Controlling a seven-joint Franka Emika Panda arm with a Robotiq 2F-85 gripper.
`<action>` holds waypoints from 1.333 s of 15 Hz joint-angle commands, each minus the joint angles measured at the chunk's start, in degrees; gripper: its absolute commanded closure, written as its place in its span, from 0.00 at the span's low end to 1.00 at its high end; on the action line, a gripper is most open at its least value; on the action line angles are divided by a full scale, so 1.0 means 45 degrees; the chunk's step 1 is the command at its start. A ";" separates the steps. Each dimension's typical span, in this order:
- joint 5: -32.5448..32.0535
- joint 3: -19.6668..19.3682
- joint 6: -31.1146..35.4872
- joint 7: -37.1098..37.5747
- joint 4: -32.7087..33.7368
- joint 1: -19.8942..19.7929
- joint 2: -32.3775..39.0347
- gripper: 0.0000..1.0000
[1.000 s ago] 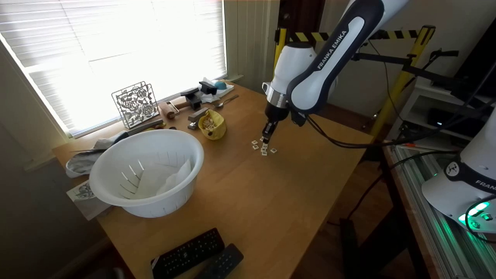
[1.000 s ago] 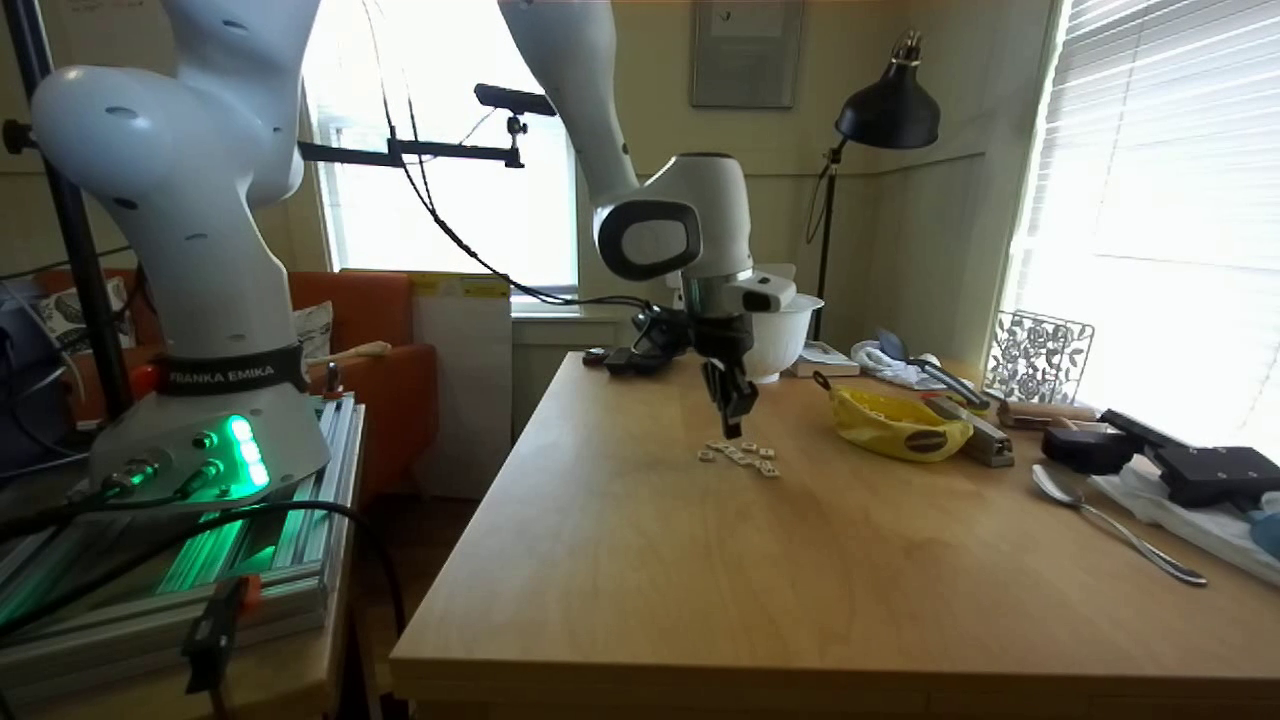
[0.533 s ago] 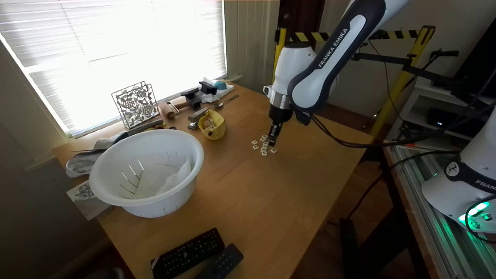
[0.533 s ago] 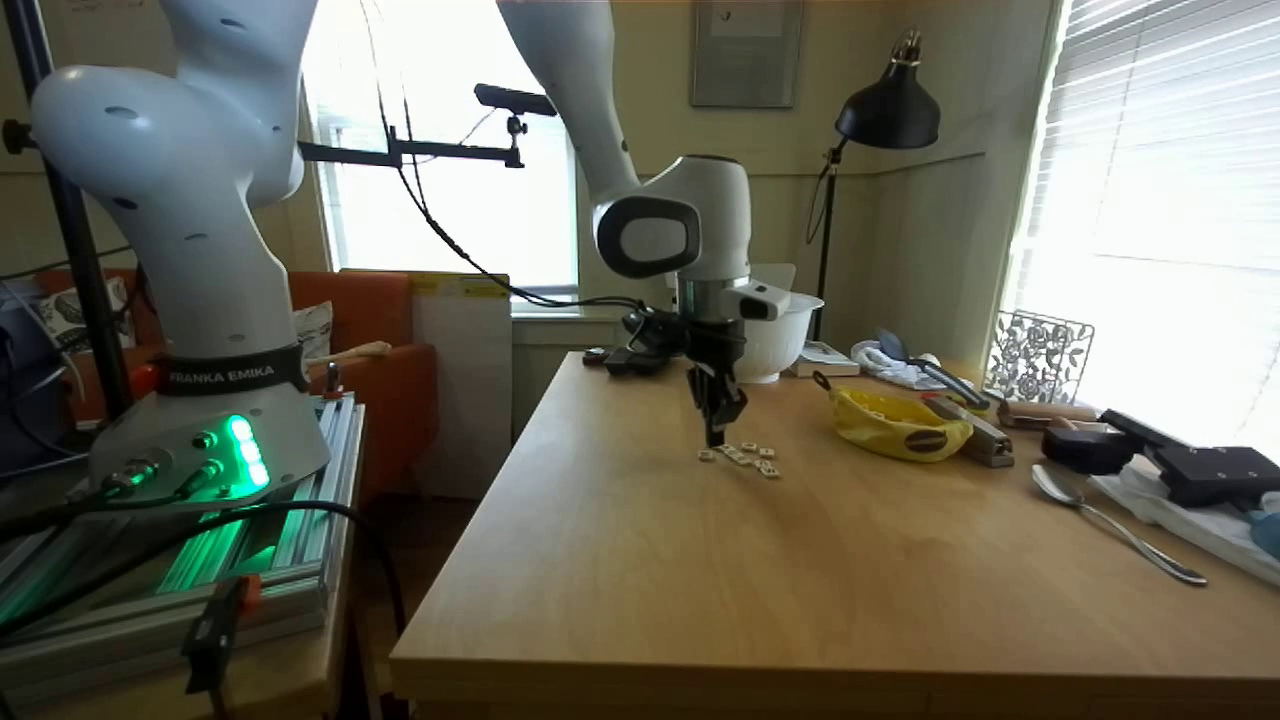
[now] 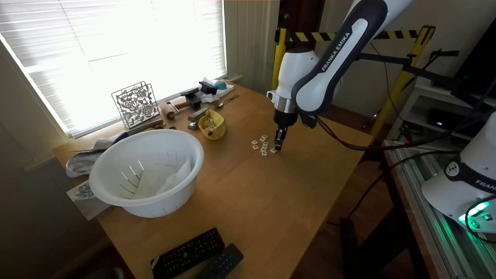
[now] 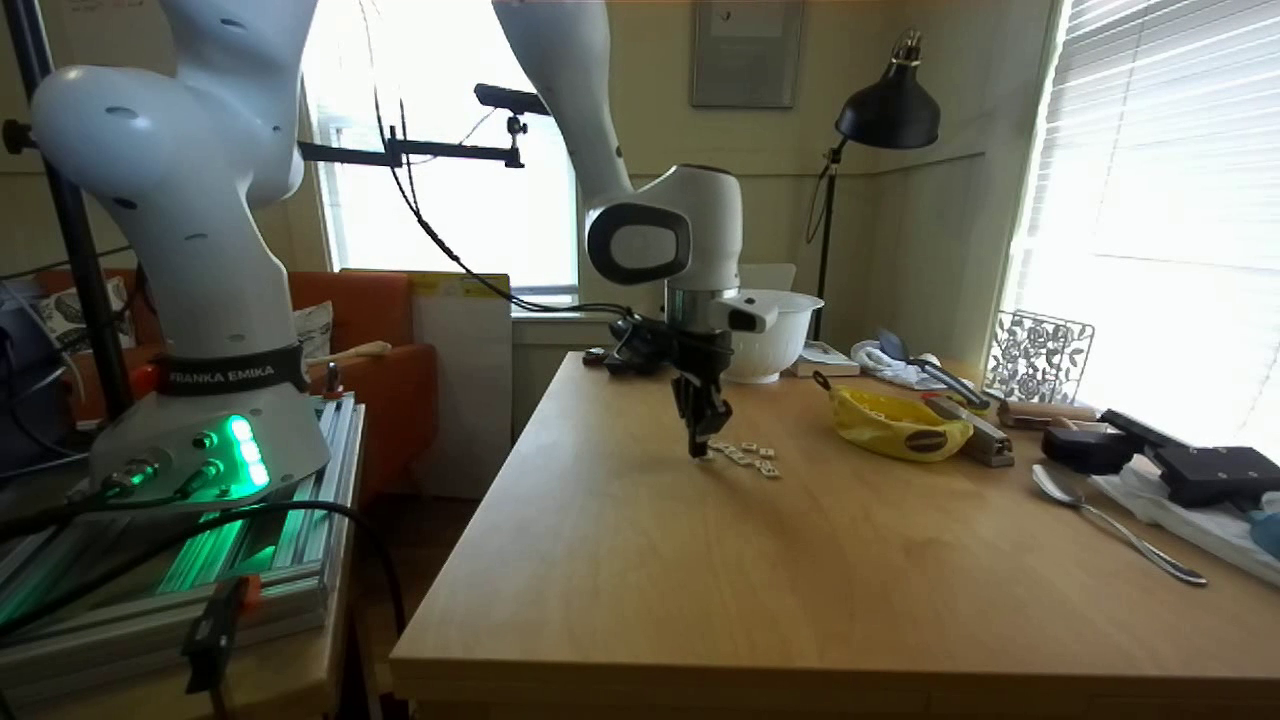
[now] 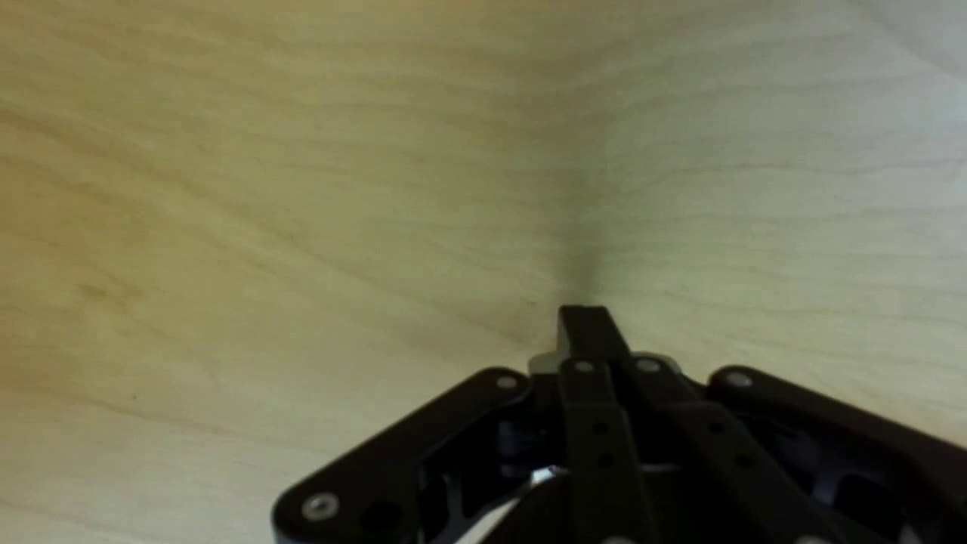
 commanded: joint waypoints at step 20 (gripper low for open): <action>0.0843 0.0675 0.0168 -0.1302 0.0207 -0.0565 0.0013 1.00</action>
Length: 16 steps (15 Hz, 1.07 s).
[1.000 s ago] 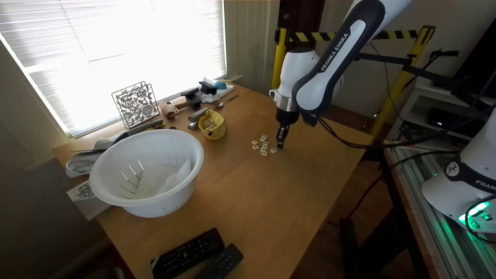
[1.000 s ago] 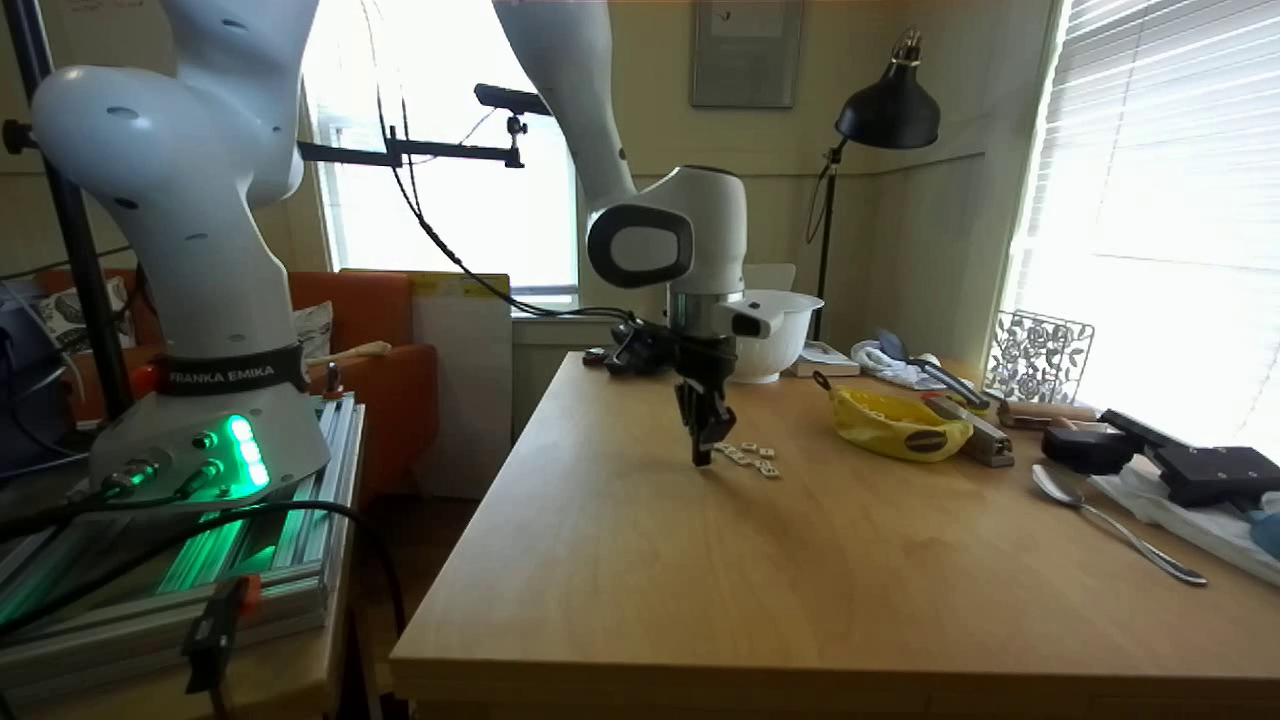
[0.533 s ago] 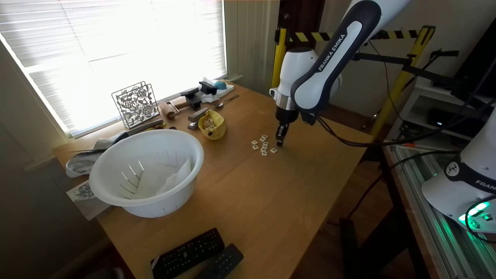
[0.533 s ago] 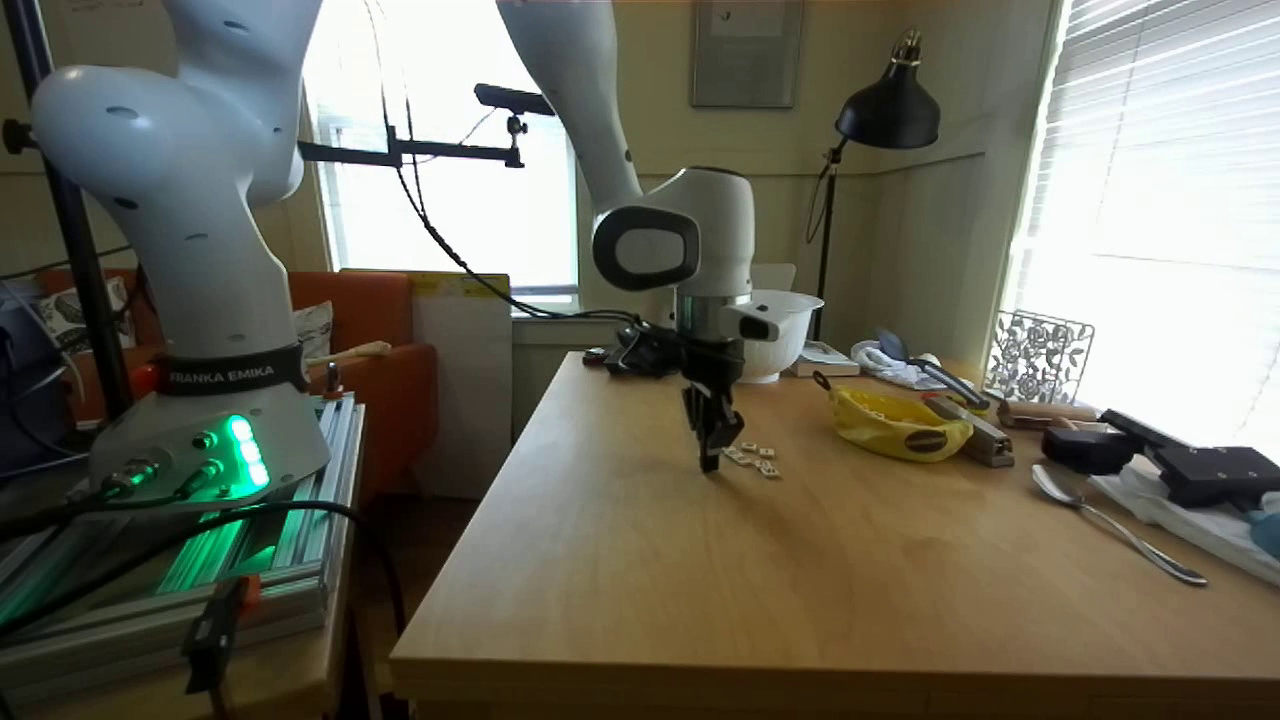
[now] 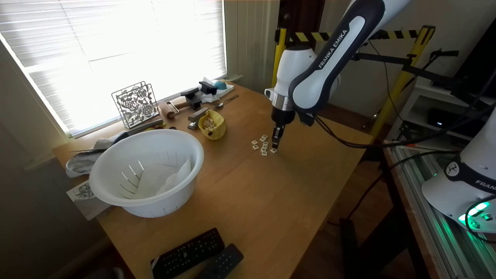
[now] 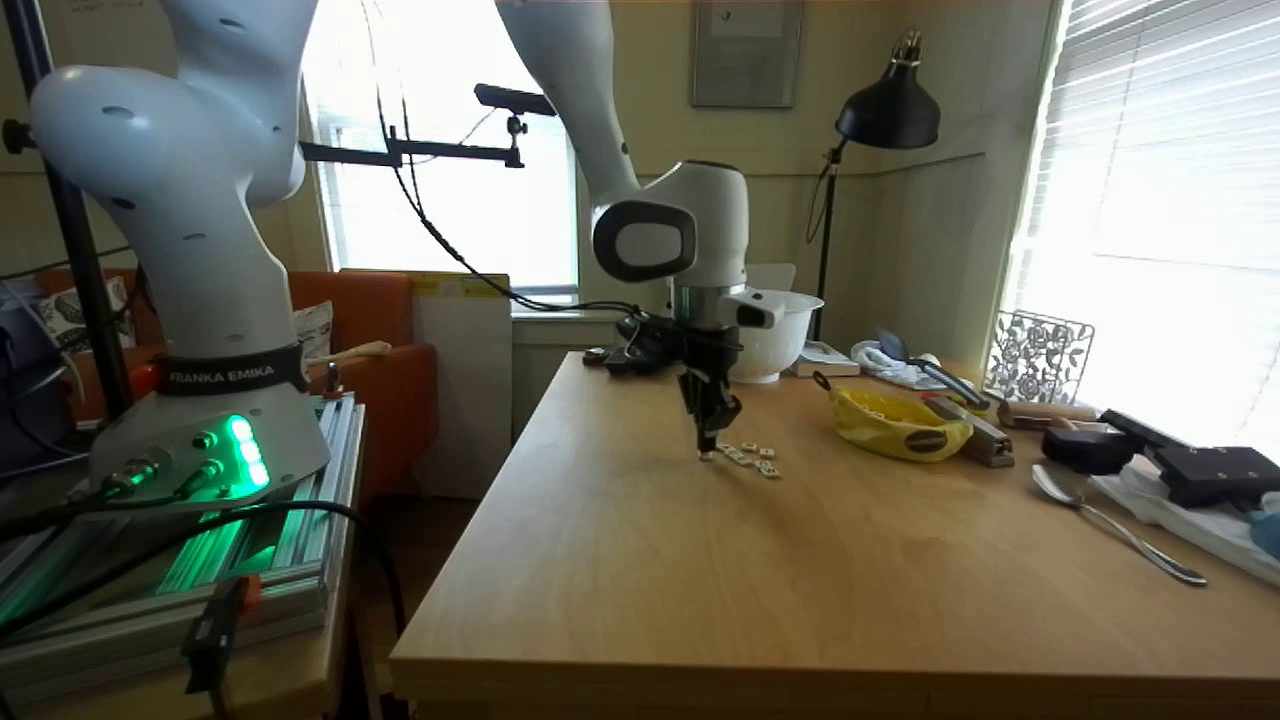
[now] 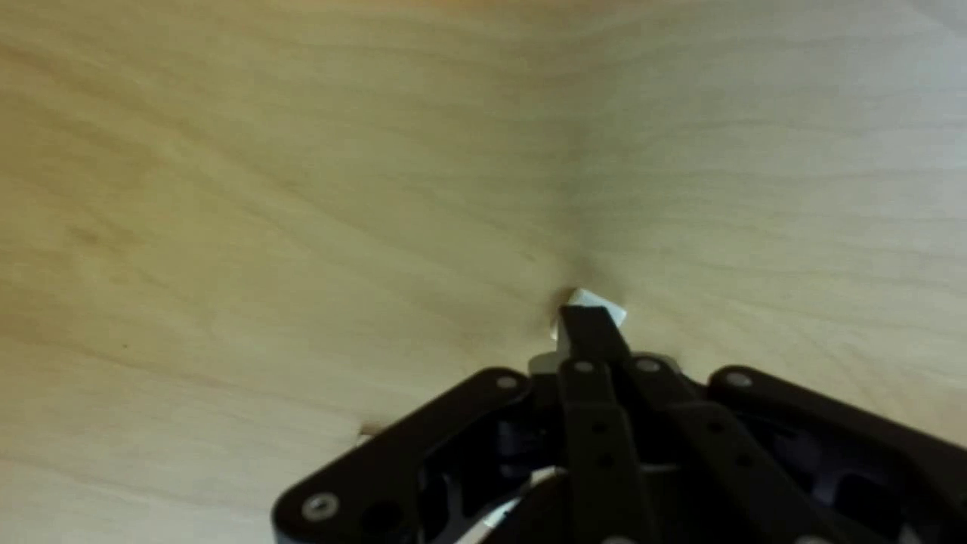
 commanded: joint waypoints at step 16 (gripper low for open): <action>0.0119 -0.0132 0.0633 -0.0714 0.0405 -0.0284 0.0834 1.00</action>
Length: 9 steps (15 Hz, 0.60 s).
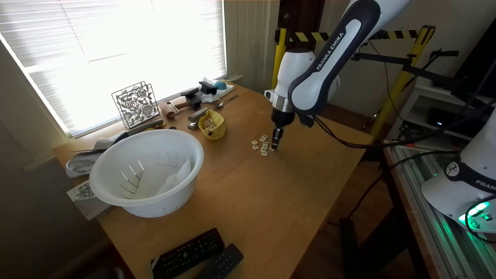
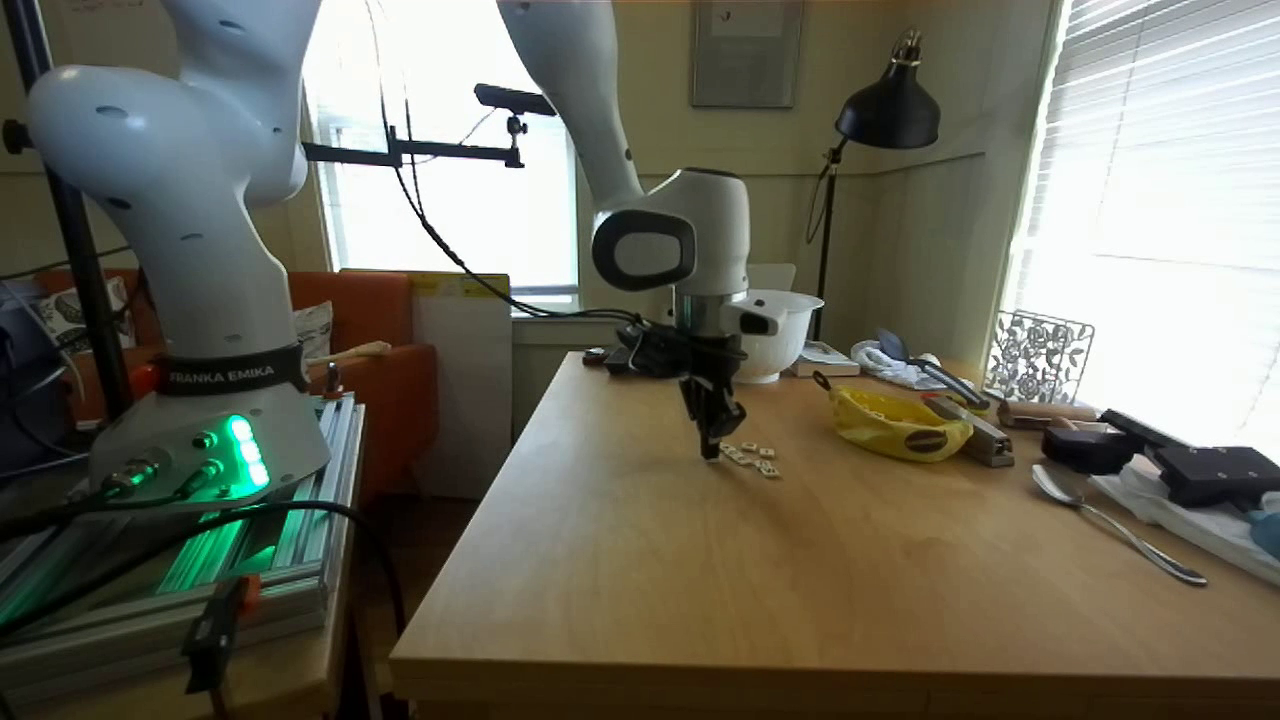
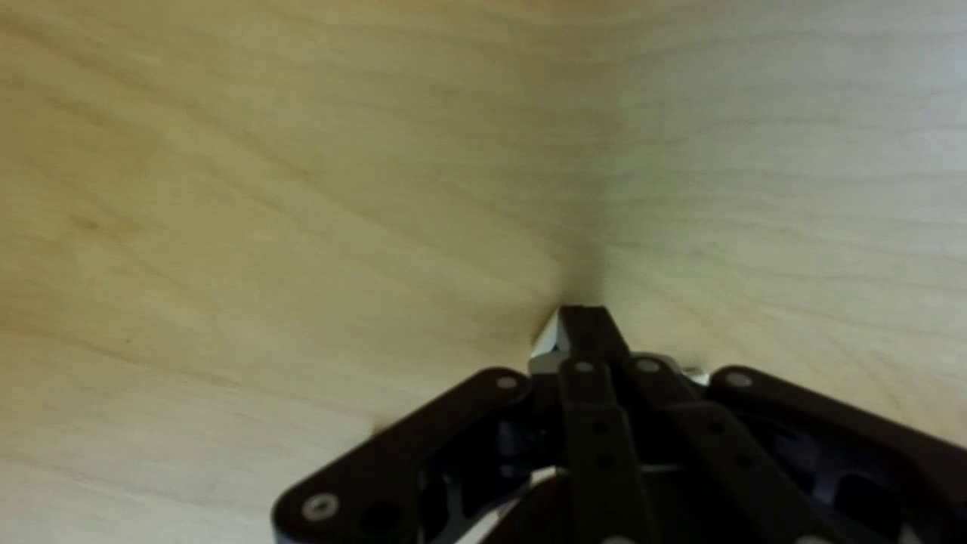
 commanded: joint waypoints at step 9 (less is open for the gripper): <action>-0.0053 -0.0763 0.0551 0.0258 0.1101 0.0009 0.1138 1.00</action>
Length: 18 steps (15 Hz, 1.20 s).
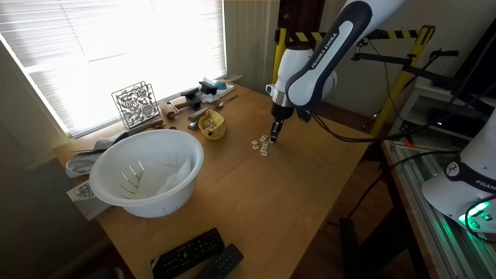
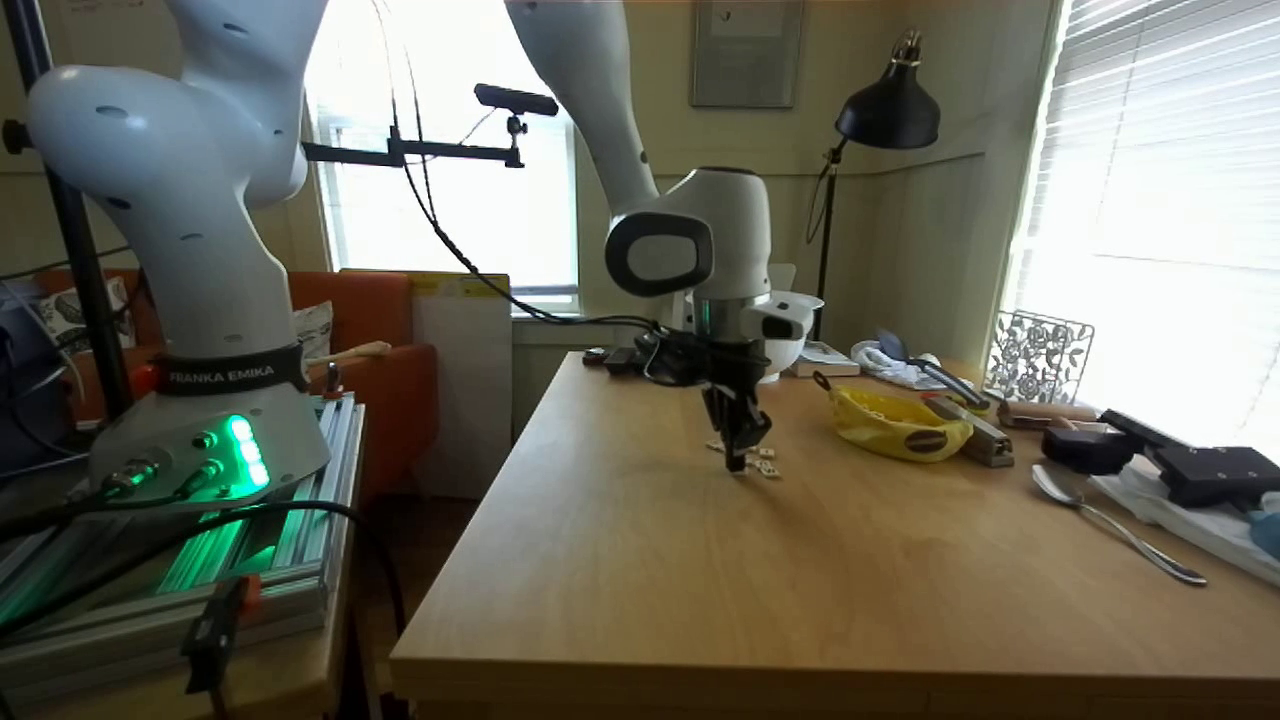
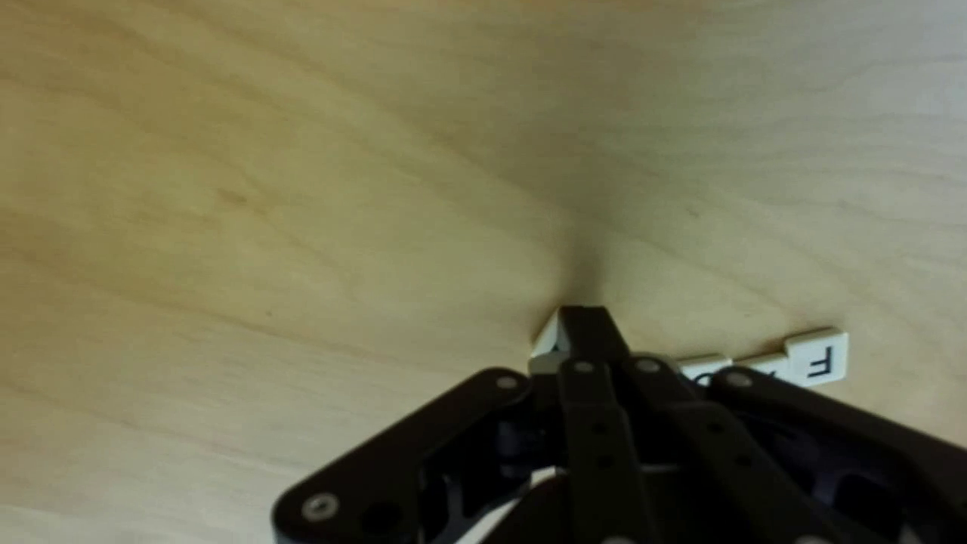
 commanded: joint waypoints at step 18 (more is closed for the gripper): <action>-0.0403 -0.0214 0.0613 0.1127 0.1682 0.0162 0.1729 1.00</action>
